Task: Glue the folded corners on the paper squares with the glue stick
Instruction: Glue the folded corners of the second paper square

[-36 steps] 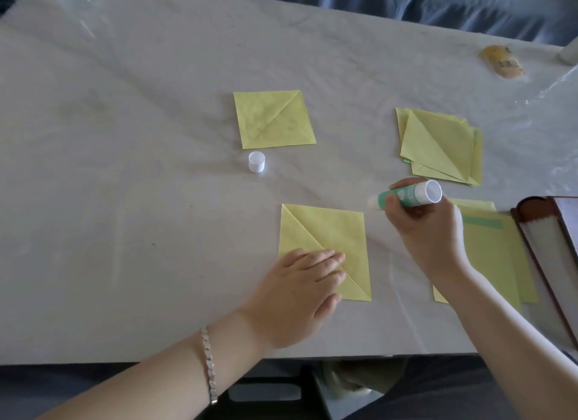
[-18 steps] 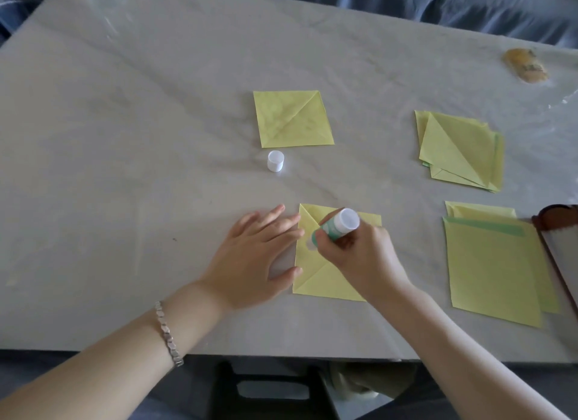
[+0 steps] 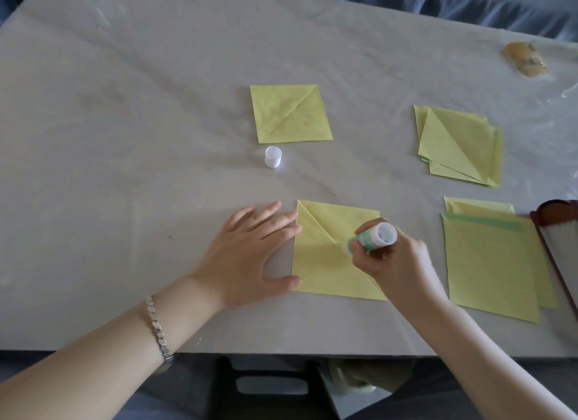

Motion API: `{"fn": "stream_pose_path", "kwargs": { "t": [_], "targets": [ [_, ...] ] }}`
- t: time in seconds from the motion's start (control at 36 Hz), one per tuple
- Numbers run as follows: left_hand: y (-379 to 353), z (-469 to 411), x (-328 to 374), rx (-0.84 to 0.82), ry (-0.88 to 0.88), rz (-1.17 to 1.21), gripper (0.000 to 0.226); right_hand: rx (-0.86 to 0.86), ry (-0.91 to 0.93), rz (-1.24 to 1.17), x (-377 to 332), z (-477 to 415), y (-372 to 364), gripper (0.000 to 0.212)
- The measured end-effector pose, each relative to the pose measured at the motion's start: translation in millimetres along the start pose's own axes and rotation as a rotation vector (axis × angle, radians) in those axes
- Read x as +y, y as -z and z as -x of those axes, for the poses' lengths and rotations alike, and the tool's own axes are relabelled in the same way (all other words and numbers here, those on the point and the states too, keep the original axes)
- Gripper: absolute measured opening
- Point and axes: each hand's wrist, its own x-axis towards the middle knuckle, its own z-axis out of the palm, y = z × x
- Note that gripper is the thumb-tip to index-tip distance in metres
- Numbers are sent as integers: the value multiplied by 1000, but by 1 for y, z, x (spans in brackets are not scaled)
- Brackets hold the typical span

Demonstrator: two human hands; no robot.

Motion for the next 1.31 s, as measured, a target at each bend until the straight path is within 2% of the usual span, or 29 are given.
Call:
{"fn": "stream_pose_path", "kwargs": {
  "t": [0.14, 0.36, 0.44, 0.61, 0.72, 0.83, 1.03, 1.31],
  "targets": [
    [0, 1, 0, -9, 4, 4, 69, 31, -50, 10, 10, 4, 14, 10],
    [-1, 1, -1, 9, -9, -2, 77, 97, 55, 35, -15, 6, 3, 19],
    [-1, 1, 1, 33, -7, -11, 77, 79, 77, 94, -24, 5, -2, 17],
    [-1, 2, 1, 32, 4, 22, 74, 160, 78, 271, -20, 0, 12, 15],
    [-1, 3, 1, 25, 2, 17, 74, 204, 58, 178, -19, 1, 22, 11],
    [-1, 3, 2, 15, 5, 14, 75, 75, -10, 2, -28, 2, 9, 8],
    [0, 3, 1, 1, 6, 21, 77, -127, 73, -9, -41, 7, -30, 13],
    [0, 2, 1, 22, -4, 14, 78, -87, 121, 144, -34, 10, -24, 13]
  ]
}}
